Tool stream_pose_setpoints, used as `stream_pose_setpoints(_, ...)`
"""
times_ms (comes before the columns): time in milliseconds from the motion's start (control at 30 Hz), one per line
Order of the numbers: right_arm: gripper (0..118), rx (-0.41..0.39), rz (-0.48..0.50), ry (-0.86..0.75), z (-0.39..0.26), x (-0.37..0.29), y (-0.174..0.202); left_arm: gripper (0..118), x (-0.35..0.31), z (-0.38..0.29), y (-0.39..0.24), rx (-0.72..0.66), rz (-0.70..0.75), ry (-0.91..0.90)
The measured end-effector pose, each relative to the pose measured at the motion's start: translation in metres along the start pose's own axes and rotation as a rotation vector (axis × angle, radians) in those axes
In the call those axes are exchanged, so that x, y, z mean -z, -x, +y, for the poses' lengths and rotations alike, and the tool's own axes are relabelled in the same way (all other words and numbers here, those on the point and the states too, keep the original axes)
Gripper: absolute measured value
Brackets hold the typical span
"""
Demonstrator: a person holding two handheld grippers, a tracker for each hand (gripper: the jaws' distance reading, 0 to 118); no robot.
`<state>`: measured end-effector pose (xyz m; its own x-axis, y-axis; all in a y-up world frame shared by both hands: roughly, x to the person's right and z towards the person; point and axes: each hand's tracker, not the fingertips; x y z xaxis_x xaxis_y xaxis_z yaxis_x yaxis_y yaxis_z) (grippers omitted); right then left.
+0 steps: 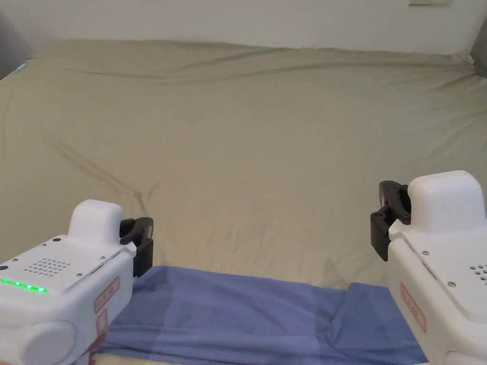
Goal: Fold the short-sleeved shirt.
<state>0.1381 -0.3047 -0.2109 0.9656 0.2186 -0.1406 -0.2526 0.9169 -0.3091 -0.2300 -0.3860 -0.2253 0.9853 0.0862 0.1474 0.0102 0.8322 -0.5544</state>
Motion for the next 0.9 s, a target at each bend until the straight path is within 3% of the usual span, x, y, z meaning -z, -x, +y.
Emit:
stream_pose_setpoints(100,2,0.009,0.004,0.059,-0.012,0.009,-0.007,0,0.027,-0.043,0.073,-0.230,-0.110,0.149)
stream_pose_setpoints(133,2,0.001,-0.004,0.080,-0.015,0.013,-0.009,17,0.032,-0.055,0.099,-0.336,-0.069,0.174)
stream_pose_setpoints(233,2,0.033,-0.017,0.098,-0.015,0.015,-0.016,99,0.040,-0.079,0.170,-0.573,-0.124,0.271)
stream_pose_setpoints(267,2,0.053,-0.012,0.101,-0.014,0.015,-0.018,111,0.039,-0.087,0.185,-0.635,-0.151,0.279)
stream_pose_setpoints(433,2,0.083,-0.018,0.112,-0.010,0.018,-0.020,113,0.043,-0.109,0.236,-0.749,-0.261,0.284)
stream_pose_setpoints(533,2,0.106,0.000,0.125,-0.009,0.018,-0.017,113,0.058,-0.136,0.250,-0.929,-0.399,0.315)
stream_pose_setpoints(600,2,0.112,0.008,0.129,-0.008,0.018,-0.014,113,0.055,-0.133,0.226,-1.009,-0.456,0.319)
stream_pose_setpoints(667,2,0.109,0.014,0.133,-0.007,0.018,-0.011,114,0.054,-0.128,0.226,-0.995,-0.507,0.214)
stream_pose_setpoints(767,2,0.119,0.018,0.149,-0.006,0.019,-0.007,113,0.075,-0.148,0.206,-1.131,-0.615,0.302)
stream_pose_setpoints(833,2,0.132,0.034,0.154,-0.005,0.020,-0.005,108,0.086,-0.143,0.173,-1.132,-0.696,0.319)
stream_pose_setpoints(867,2,0.134,0.035,0.152,-0.005,0.019,-0.004,103,0.090,-0.139,0.158,-1.079,-0.690,0.325)
stream_pose_setpoints(900,2,0.132,0.036,0.150,-0.004,0.018,-0.002,89,0.096,-0.135,0.148,-0.920,-0.638,0.343)
